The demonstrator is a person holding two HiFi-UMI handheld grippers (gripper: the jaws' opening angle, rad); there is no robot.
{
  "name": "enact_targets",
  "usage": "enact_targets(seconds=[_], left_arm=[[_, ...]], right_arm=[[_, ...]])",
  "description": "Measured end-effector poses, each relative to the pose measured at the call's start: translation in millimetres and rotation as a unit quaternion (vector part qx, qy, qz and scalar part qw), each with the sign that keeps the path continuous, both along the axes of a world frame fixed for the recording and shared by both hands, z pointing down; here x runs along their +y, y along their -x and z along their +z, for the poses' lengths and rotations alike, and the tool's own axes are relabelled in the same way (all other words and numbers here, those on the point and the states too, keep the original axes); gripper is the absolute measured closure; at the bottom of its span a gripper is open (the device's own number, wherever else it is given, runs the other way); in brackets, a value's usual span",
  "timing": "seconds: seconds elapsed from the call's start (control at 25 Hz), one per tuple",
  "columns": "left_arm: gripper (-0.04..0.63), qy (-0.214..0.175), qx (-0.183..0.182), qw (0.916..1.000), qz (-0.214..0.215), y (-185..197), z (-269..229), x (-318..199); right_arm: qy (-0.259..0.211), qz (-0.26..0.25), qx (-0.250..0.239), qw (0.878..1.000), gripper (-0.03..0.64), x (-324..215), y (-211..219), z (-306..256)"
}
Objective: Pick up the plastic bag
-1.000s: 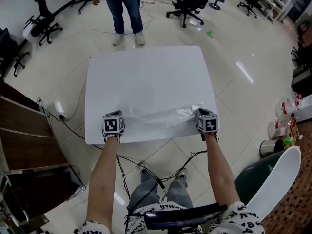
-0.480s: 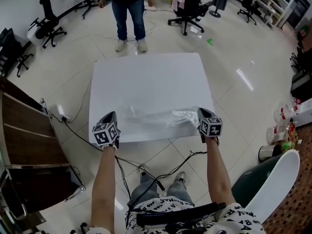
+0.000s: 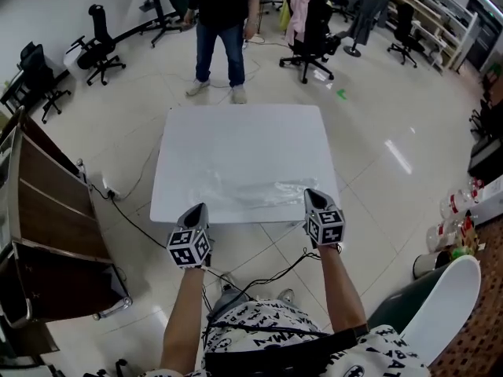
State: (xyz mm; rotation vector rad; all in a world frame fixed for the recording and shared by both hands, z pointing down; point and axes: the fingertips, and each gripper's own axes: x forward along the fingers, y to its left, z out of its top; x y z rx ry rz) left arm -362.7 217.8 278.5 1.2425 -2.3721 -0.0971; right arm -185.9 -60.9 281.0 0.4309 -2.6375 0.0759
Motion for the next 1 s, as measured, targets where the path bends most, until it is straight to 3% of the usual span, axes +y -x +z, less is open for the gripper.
enact_targets(seconds=[0.16, 0.48, 1.0], left_arm=[[0.594, -0.002, -0.006, 0.9999, 0.012, -49, -9, -2], [0.594, -0.009, -0.020, 0.9988, 0.044, -112, -22, -10], [0.594, -0.019, -0.030, 0.9977, 0.057, -114, -34, -21]], right_arm=[[0.016, -0.019, -0.017, 1.000, 0.617, 36, -14, -12], [0.073, -0.037, -0.050, 0.995, 0.617, 83, -28, -10], [0.067, -0.037, -0.058, 0.995, 0.617, 98, -35, -20]])
